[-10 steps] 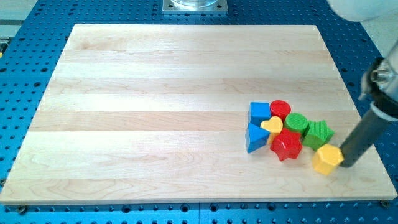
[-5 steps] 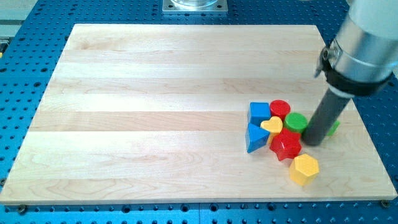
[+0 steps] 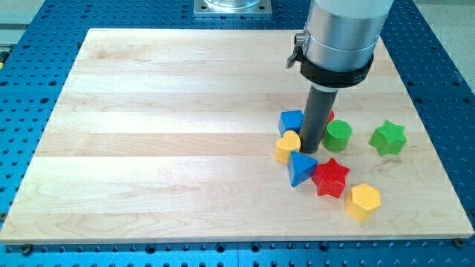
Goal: Push the red circle to the top right side of the board
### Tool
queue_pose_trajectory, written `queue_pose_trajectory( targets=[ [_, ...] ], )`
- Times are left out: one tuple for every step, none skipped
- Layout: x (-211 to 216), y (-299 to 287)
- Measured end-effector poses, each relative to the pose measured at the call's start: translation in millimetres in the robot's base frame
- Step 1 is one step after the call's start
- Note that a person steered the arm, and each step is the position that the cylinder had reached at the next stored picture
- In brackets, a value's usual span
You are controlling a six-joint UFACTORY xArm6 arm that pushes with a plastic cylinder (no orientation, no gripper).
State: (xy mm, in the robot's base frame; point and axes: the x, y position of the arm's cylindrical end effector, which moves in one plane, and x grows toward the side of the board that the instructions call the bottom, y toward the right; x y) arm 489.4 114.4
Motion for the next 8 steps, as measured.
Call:
queue_pose_trajectory(
  targets=[
    [11.5,21.6],
    [-14.6,34.1],
    [-64.8,20.9],
    [-97.5,12.5],
    [-85.1,-45.5],
    [-114.8,-56.5],
    [-132.8,-121.1],
    [-155.8,-30.8]
  ],
)
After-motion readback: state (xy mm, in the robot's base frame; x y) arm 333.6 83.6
